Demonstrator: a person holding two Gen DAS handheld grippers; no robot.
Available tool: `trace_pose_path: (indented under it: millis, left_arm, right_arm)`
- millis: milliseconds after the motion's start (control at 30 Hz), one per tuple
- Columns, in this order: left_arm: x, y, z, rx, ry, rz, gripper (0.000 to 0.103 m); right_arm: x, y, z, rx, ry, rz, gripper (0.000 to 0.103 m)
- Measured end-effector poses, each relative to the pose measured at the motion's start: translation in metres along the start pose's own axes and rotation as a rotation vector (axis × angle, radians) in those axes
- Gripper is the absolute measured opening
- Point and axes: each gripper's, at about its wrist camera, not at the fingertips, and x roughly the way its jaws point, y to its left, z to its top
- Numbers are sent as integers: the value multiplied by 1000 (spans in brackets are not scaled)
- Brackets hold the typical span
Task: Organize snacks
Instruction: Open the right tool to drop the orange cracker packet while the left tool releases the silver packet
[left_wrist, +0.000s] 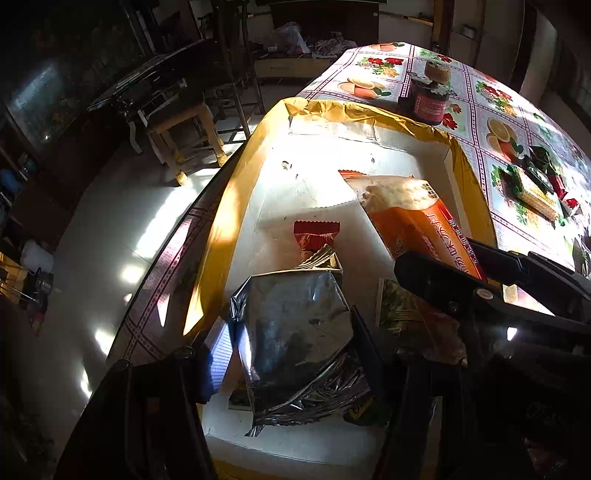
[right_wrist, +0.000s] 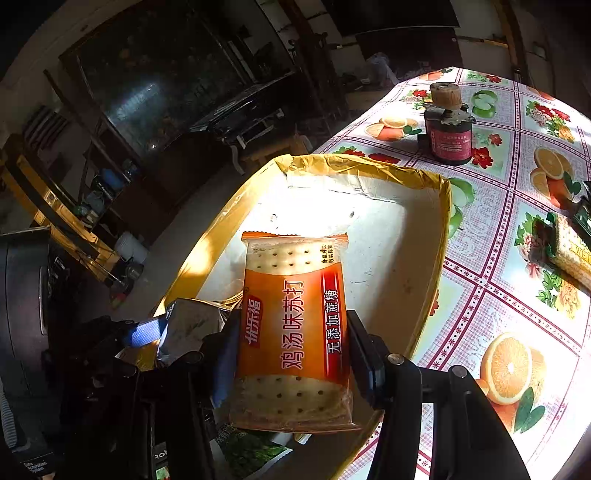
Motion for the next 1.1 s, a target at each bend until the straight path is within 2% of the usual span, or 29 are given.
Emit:
trace_pose_path:
  millis: [300,533,667,967,1033,1100]
  left_arm:
    - [5,0,0,-3,23,12,62]
    - [0,3,-1,-10,20,11,64]
    - [-11,0,-3,-11,-8,10,71]
    - [-31,-10,-7,-12,-39,2,72]
    - [-36,-12,-8,-16,-47,-5,72]
    - [-42,-15,-10,-23,-62,-16,72]
  right_arm:
    - [6,2,0,-13,12,-25,59]
    - [-13,-2,1,22,-35,-11,62]
    - [-32,-7,-2,42,-70,-3,69]
    - [-67,-19,-23,91,-119,4,77]
    - [-75,-24,-28,111,-136,10,81]
    - [-85,-29,-35,127,-160,11,90]
